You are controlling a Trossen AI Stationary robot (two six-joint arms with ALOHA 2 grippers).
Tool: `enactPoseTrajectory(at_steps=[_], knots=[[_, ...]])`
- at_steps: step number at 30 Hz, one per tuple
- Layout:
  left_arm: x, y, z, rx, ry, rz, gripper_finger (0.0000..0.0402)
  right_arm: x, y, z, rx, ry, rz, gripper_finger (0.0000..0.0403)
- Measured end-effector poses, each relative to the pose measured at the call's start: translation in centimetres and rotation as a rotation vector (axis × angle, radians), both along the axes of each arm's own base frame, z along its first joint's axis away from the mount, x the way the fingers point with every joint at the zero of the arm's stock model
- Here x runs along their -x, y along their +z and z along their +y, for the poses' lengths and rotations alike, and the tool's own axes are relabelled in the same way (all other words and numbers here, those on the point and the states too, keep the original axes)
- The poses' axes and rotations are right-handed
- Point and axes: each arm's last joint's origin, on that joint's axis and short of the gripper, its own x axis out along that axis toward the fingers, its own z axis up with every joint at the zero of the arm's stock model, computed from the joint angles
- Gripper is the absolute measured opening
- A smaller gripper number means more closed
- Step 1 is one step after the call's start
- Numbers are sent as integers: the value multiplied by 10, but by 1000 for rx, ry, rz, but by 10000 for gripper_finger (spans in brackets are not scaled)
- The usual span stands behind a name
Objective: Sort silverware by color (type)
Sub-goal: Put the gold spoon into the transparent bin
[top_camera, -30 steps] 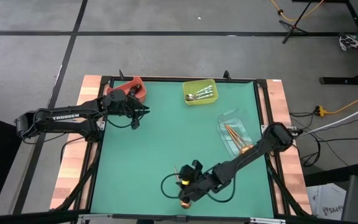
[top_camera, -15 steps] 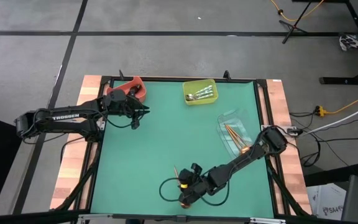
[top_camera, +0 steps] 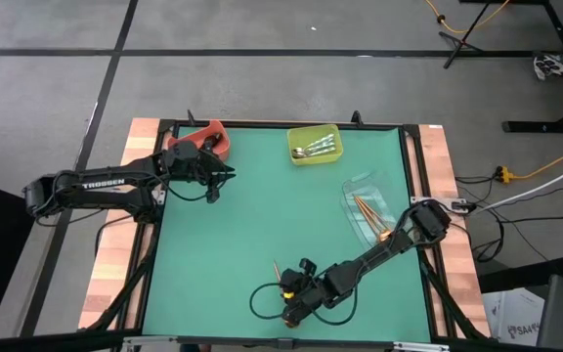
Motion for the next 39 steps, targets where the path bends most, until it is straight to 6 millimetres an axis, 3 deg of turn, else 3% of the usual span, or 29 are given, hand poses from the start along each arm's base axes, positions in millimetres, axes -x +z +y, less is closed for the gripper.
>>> enactPoseTrajectory(at_steps=[14,28,39], knots=[[1,-1,0,6,-1,16,73,0,-7,1,12,14,16,123],[1,-1,0,5,-2,16,73,1,-8,0,19,-7,28,57],[1,-1,0,4,-1,15,73,0,-9,1,-51,-38,39,54]])
